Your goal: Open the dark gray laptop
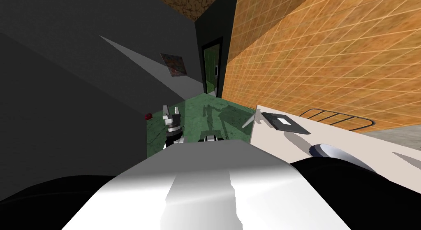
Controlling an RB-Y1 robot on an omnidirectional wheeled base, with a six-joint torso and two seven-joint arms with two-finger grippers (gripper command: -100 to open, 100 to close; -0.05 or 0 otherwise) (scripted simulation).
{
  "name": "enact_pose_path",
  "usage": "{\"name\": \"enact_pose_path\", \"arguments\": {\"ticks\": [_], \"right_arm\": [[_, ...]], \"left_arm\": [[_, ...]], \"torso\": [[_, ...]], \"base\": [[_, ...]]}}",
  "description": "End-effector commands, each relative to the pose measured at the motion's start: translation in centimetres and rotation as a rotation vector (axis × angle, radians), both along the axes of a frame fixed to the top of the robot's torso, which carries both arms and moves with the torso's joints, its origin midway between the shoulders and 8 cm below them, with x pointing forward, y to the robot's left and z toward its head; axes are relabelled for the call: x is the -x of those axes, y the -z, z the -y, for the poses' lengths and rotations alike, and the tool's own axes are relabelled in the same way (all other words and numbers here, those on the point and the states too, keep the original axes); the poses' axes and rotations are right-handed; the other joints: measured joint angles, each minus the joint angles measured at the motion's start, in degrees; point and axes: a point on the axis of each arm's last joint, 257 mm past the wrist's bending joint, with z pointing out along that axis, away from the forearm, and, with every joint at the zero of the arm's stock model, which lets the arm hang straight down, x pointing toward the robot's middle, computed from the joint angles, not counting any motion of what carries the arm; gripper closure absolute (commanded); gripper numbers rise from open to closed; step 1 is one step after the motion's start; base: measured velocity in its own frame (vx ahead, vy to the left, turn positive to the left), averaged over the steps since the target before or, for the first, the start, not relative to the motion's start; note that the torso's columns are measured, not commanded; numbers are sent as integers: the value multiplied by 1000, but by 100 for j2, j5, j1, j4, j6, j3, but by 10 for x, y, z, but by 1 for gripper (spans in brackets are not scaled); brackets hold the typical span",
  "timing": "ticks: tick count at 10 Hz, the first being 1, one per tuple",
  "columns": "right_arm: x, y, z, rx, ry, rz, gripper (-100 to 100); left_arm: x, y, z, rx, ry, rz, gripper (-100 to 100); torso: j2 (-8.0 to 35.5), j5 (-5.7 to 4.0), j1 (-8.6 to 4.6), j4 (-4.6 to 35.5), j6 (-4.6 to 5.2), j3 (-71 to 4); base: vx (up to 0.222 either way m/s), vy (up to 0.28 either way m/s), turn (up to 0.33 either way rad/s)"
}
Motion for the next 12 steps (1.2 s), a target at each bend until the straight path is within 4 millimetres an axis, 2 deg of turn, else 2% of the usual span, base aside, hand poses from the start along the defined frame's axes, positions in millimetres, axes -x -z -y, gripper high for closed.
{"name": "enact_pose_path", "arguments": {"ticks": [1, 2, 3, 4, 5, 6, 7, 8, 9, 10, 11, 12], "right_arm": [[23, 22, 4, -10, 34, -40, -100], [39, 45, 4, -35, 58, -43, -100], [39, 45, 4, -25, 57, -67, -100], [53, 67, 3, -50, 76, -72, -100], [53, 67, 3, -41, 76, -95, -100], [64, 89, 0, -65, 89, -104, -100], [64, 89, 0, -58, 88, -123, -100], [73, 112, -4, -78, 96, -140, -100], [73, 112, -4, -74, 95, -151, -100], [79, 133, -8, -93, 98, -171, -100], [79, 133, -8, -90, 98, -179, -100], [84, 154, -14, -106, 97, -201, -100]], "left_arm": [[0, 0, 0, 0, 0, 0, 0], [0, 0, 0, 0, 0, 0, 0], [0, 0, 0, 0, 0, 0, 0], [0, 0, 0, 0, 0, 0, 0], [0, 0, 0, 0, 0, 0, 0], [0, 0, 0, 0, 0, 0, 0], [0, 0, 0, 0, 0, 0, 0], [0, 0, 0, 0, 0, 0, 0], [0, 0, 0, 0, 0, 0, 0], [0, 0, 0, 0, 0, 0, 0], [0, 0, 0, 0, 0, 0, 0], [0, 0, 0, 0, 0, 0, 0]], "torso": [[16, -1, -2, 4, -3, 9], [8, -1, -2, 4, 6, 7], [11, -2, 0, 3, -3, 7], [-2, 0, -2, 0, 2, 0], [-3, -3, -5, -1, -4, -2], [-10, -2, -9, -2, 3, -6], [-3, -5, -9, -1, -5, -2], [-4, -1, -3, -1, 2, -2], [1, -2, -2, 0, -5, 1], [1, 0, 0, 1, 4, 1], [7, -1, 0, 2, -3, 4], [0, 0, 0, 1, 4, 1]], "base": [[-106, -6, 148], [-130, 6, 235], [-106, 3, 175], [-106, -7, 288], [-82, -16, 124], [-96, -23, 208], [-79, -17, 146], [-90, -21, 225], [-82, -16, 152], [-100, -13, 242], [-79, -9, 108], [-86, -7, 196]]}}
